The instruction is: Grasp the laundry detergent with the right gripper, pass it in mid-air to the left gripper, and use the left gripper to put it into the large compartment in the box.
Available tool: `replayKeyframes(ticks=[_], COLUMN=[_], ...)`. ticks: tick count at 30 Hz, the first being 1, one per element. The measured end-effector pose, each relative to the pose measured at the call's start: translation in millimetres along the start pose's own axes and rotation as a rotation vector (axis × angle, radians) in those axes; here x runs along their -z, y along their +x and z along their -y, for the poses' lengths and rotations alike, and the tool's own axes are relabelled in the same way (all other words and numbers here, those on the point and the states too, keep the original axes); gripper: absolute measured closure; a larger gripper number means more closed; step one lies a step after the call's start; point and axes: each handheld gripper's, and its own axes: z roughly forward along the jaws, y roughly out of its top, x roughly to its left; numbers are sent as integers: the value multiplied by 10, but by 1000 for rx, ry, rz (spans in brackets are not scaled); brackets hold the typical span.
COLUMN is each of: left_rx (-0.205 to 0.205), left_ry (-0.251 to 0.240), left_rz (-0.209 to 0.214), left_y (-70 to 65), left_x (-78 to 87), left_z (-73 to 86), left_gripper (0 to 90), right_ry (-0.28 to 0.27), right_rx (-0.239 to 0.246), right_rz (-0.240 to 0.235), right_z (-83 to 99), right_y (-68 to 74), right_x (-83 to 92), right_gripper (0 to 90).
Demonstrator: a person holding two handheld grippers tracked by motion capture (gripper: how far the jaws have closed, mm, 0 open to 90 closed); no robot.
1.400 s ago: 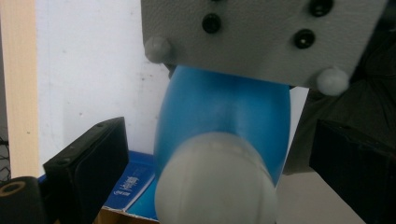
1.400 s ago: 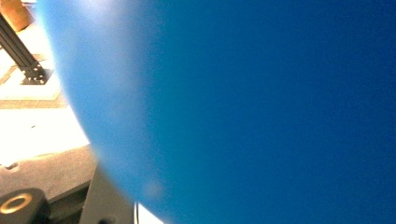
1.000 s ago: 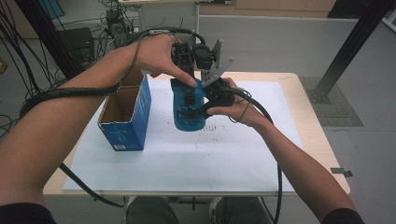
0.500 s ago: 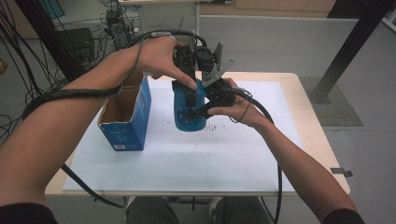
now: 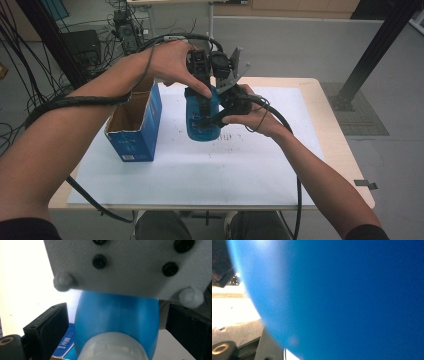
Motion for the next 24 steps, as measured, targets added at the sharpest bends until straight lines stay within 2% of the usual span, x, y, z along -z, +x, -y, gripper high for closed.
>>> replayKeyframes(ticks=[16,24], left_rx=[-5,-1], left_ry=[16,8], left_rz=[-2,1], left_y=[16,19], left_x=[-20,-16], left_z=[15,16], left_gripper=[52,52], right_ry=[-9,-12], right_rx=[-5,-4], right_rz=[-7,-6], right_z=[-2,-3], right_y=[8,6], right_x=[4,5], right_gripper=[441,441])
